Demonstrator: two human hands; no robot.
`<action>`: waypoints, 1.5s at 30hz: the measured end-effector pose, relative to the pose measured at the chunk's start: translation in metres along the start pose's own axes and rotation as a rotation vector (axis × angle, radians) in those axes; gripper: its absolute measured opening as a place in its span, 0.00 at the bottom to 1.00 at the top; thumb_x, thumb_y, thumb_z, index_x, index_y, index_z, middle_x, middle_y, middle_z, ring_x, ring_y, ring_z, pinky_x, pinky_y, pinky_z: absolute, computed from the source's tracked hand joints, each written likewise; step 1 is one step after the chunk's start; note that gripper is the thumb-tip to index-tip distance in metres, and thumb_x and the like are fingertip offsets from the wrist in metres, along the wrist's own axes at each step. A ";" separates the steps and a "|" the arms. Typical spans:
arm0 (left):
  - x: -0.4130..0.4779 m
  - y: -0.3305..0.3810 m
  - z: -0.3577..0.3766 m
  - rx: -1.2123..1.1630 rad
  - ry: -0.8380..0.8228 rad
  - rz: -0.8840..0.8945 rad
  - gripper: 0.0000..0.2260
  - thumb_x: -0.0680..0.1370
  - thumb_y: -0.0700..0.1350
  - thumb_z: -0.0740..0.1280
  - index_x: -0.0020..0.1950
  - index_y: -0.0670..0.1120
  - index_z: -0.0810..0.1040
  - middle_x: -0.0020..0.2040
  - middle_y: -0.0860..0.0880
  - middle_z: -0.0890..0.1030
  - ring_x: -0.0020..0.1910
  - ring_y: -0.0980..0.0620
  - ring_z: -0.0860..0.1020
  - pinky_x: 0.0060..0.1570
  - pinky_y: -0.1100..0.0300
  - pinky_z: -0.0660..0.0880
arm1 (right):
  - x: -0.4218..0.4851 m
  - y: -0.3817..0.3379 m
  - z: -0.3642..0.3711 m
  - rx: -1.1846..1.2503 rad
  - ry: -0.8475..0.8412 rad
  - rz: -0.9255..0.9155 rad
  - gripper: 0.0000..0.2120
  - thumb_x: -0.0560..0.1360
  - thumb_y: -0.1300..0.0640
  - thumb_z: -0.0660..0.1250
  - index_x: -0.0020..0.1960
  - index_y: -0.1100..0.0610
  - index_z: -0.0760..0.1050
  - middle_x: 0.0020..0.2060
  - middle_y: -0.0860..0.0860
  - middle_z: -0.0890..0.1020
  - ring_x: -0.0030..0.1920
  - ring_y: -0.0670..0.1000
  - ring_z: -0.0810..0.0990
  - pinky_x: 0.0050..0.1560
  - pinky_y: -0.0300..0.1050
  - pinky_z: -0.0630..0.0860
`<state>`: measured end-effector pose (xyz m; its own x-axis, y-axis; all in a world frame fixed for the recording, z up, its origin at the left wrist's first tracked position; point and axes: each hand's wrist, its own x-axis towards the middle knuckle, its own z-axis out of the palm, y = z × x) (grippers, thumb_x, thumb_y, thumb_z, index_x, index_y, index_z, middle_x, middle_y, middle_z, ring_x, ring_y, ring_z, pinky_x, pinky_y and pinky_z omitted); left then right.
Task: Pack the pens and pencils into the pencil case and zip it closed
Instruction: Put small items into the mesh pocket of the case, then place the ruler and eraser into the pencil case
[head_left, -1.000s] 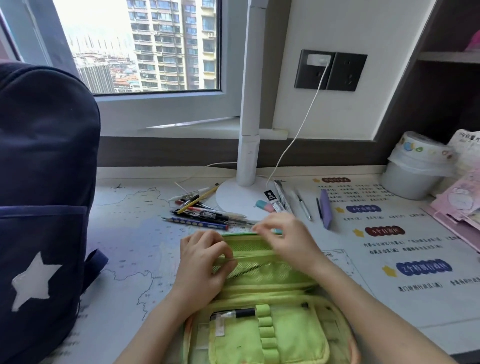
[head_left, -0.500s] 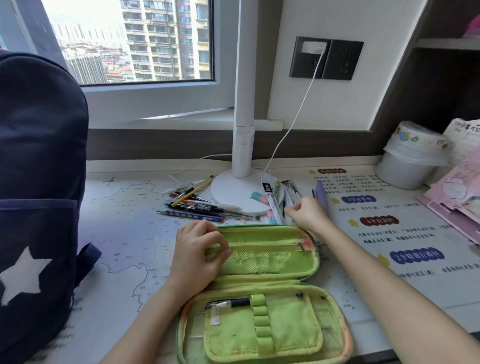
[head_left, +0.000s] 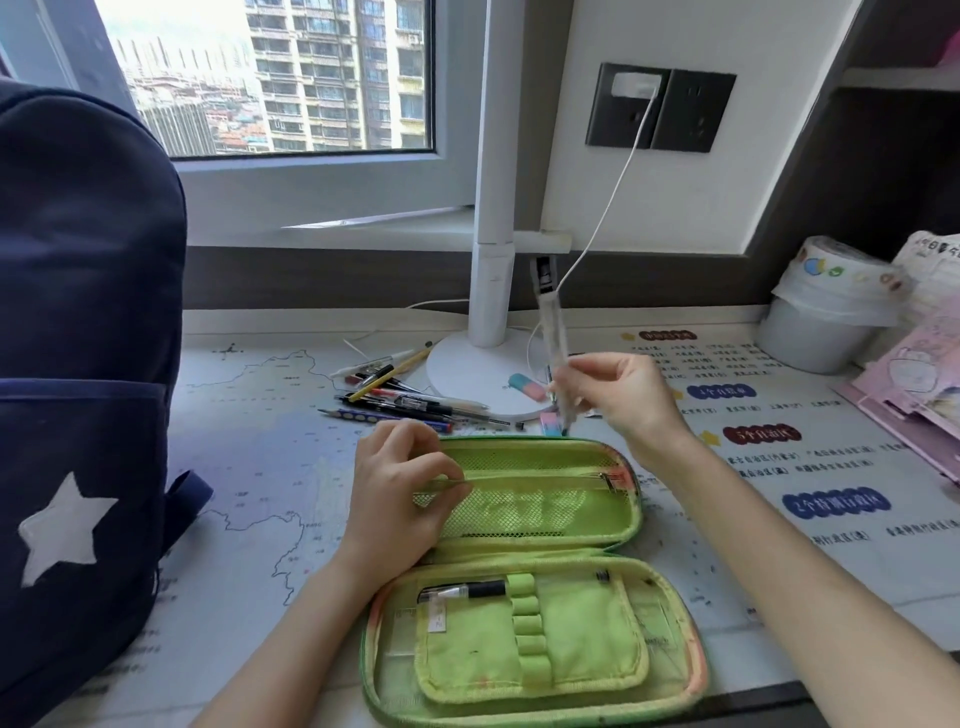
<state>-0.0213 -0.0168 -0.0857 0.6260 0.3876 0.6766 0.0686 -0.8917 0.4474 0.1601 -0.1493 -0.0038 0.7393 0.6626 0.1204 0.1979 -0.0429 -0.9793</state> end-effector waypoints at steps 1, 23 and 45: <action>0.000 0.001 -0.001 0.014 0.021 0.016 0.08 0.67 0.53 0.70 0.35 0.49 0.81 0.41 0.50 0.75 0.47 0.53 0.69 0.48 0.58 0.64 | -0.009 -0.001 0.004 -0.083 -0.107 -0.006 0.07 0.69 0.60 0.72 0.45 0.63 0.82 0.32 0.51 0.85 0.31 0.45 0.81 0.38 0.40 0.78; -0.002 -0.005 0.002 -0.060 -0.196 0.034 0.05 0.72 0.50 0.64 0.39 0.51 0.74 0.38 0.56 0.80 0.42 0.58 0.75 0.50 0.54 0.66 | 0.011 0.009 -0.006 -0.656 -0.201 -0.046 0.08 0.75 0.59 0.65 0.49 0.57 0.82 0.37 0.46 0.83 0.46 0.46 0.81 0.42 0.40 0.77; -0.009 0.001 0.006 -0.104 -0.220 0.089 0.03 0.73 0.47 0.67 0.41 0.52 0.73 0.39 0.55 0.77 0.43 0.55 0.72 0.48 0.55 0.67 | 0.048 0.038 -0.008 -0.599 0.409 0.212 0.11 0.70 0.57 0.64 0.37 0.64 0.78 0.31 0.58 0.82 0.29 0.55 0.79 0.32 0.47 0.76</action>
<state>-0.0221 -0.0226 -0.0948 0.7806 0.2386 0.5776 -0.0672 -0.8868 0.4572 0.2088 -0.1252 -0.0341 0.9573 0.2696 0.1043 0.2545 -0.6151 -0.7462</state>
